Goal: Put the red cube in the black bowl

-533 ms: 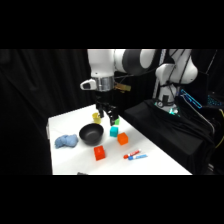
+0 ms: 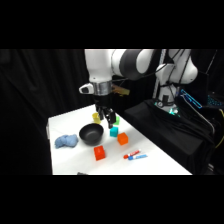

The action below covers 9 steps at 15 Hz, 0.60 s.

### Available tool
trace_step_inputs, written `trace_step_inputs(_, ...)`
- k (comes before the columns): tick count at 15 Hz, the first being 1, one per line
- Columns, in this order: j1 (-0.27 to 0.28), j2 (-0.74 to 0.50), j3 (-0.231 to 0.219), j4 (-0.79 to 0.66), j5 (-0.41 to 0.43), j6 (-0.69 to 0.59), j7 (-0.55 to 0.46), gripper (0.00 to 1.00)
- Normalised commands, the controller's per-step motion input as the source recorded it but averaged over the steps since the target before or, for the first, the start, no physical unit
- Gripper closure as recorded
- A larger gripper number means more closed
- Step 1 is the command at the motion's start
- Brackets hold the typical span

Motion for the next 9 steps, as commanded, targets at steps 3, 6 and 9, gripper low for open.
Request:
trace_step_inputs(3, 0.045, 0.31, -0.020, 0.29, -0.119, 0.13, 0.29, 0.00)
trace_step_inputs(6, 0.063, 0.32, -0.048, 0.29, -0.106, 0.14, 0.29, 0.00)
trace_step_inputs(9, 0.093, 0.29, -0.055, 0.25, -0.065, 0.18, 0.26, 0.00)
